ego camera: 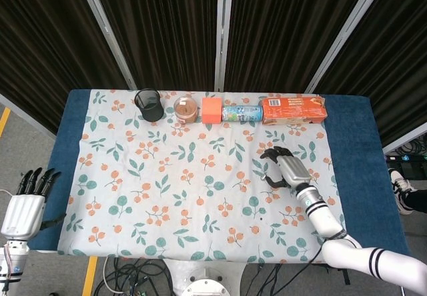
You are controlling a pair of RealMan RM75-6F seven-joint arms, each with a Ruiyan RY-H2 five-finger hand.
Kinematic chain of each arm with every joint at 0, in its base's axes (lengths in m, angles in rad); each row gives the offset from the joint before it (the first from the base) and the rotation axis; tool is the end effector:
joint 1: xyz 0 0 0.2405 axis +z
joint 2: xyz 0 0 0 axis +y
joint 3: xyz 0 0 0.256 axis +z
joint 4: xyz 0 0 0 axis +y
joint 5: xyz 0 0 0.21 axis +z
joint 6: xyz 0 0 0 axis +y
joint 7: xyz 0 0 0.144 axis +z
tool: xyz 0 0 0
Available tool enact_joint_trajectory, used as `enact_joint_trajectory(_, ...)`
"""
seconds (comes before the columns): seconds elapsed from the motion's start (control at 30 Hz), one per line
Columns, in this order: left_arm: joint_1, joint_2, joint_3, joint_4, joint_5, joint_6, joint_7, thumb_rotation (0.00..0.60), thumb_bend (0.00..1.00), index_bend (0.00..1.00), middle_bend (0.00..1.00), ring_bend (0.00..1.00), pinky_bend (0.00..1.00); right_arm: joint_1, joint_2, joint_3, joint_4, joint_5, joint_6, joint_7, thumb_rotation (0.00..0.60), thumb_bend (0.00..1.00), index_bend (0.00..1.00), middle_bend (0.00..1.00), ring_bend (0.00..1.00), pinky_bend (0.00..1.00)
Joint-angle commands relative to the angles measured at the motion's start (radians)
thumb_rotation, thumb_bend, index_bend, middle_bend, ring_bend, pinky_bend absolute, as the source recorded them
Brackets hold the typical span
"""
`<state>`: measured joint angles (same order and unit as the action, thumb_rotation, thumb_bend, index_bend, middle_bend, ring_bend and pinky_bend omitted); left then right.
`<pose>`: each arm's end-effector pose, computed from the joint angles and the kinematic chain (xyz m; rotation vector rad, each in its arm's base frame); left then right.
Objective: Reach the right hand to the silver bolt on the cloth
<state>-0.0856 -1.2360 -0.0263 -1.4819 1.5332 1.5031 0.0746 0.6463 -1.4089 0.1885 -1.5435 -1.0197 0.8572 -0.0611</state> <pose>-0.3218 0.1774 0.1302 -1.4399 -0.8260 -0.8534 -0.2001 -0.3361 0.0161 1.6715 -1.3664 0.9241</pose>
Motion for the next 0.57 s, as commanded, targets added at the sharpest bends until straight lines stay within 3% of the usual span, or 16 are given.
enact_joint_trajectory(0.03,-0.001,0.001,-0.003,0.001,-0.003,0.0,-0.003,0.6,0.0,0.12,0.09,0.0,0.04,-0.073,0.1,-0.03,-0.095,-0.099,0.14,-0.036,0.6,0.3,0.16,0.12,0.0,0.0)
enact_joint_trajectory(0.27,-0.003,-0.008,-0.012,0.004,-0.019,-0.002,-0.006,0.6,0.0,0.12,0.09,0.0,0.04,-0.305,0.234,-0.121,-0.2,-0.263,0.516,-0.079,0.6,0.31,0.15,0.13,0.0,0.0)
enact_joint_trajectory(0.57,-0.01,-0.01,-0.023,-0.014,-0.024,0.001,0.014,0.6,0.0,0.12,0.09,0.0,0.04,-0.493,0.32,-0.216,-0.247,-0.376,0.681,0.066,0.6,0.31,0.15,0.12,0.0,0.0)
